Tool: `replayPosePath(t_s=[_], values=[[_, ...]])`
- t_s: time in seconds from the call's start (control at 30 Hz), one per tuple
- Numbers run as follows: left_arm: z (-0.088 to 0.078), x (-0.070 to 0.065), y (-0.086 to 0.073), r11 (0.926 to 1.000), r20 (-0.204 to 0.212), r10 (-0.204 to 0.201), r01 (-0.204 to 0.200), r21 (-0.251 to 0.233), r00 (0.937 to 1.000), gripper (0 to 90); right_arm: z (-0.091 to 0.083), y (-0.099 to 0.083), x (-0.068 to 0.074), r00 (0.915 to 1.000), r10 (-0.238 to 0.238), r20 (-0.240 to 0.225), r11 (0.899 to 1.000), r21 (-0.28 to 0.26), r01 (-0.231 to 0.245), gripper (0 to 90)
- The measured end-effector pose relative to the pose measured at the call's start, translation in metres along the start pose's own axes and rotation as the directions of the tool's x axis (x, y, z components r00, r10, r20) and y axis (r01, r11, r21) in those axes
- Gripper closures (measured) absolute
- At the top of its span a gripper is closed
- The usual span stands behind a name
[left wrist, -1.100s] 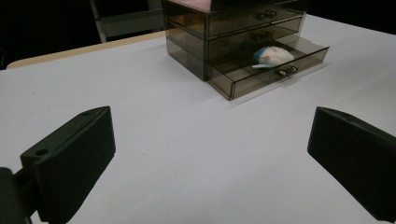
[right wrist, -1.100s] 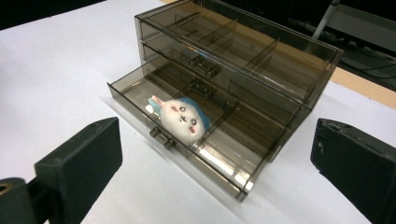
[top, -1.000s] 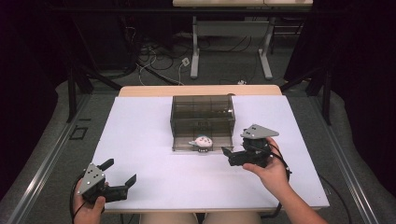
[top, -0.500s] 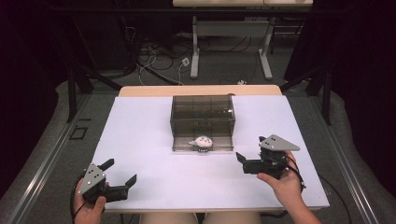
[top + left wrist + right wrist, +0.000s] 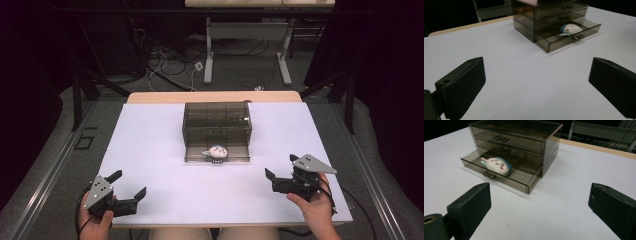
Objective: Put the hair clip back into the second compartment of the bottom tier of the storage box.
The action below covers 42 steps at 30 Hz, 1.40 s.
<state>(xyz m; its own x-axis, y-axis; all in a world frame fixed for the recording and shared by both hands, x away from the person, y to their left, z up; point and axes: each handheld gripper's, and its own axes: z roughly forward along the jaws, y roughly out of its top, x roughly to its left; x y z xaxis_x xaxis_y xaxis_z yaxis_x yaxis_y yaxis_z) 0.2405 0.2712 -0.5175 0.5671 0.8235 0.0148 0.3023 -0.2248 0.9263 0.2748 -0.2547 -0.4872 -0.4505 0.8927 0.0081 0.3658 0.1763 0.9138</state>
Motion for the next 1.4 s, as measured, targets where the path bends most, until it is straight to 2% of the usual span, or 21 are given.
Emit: replayPosePath(t_s=[0.43,0.63,0.7,0.97,1.17,1.3,1.33,1.4], values=[[0.000,0.000,0.000,1.0000,0.001,-0.005,0.005,0.005,1.0000,1.1,-0.012,-0.028,-0.019,0.9963,0.064,0.058,0.998,0.006,-0.064,4.1],[0.001,-0.001,0.000,0.9999,0.002,-0.014,0.014,0.000,0.9999,1.1,-0.013,-0.035,-0.024,0.9928,0.101,0.064,0.995,0.009,-0.101,4.1],[0.001,-0.001,0.000,0.9999,0.003,-0.011,0.011,-0.003,0.9999,1.1,-0.012,-0.038,-0.026,0.9924,0.101,0.071,0.995,-0.008,-0.101,4.1],[0.001,-0.001,0.000,0.9999,0.004,-0.013,0.013,0.003,0.9999,1.1,-0.010,-0.046,-0.032,0.9882,0.118,0.097,0.993,0.018,-0.121,4.1],[0.001,-0.001,-0.001,0.9999,0.003,-0.011,0.011,-0.002,0.9999,1.1,-0.010,-0.051,-0.038,0.9855,0.125,0.115,0.992,0.012,-0.127,4.3],[0.001,-0.001,0.000,1.0000,0.000,-0.002,0.002,0.000,1.0000,1.1,-0.009,-0.054,-0.040,0.9815,0.145,0.125,0.989,0.004,-0.147,4.7],[0.002,-0.001,-0.001,1.0000,0.004,-0.009,0.009,0.000,1.0000,1.1,-0.010,-0.054,-0.042,0.9826,0.134,0.129,0.990,0.016,-0.138,4.7],[0.002,-0.001,-0.001,1.0000,0.004,-0.007,0.007,0.001,1.0000,1.1,-0.010,-0.055,-0.042,0.9812,0.141,0.131,0.989,0.015,-0.145,4.7]])
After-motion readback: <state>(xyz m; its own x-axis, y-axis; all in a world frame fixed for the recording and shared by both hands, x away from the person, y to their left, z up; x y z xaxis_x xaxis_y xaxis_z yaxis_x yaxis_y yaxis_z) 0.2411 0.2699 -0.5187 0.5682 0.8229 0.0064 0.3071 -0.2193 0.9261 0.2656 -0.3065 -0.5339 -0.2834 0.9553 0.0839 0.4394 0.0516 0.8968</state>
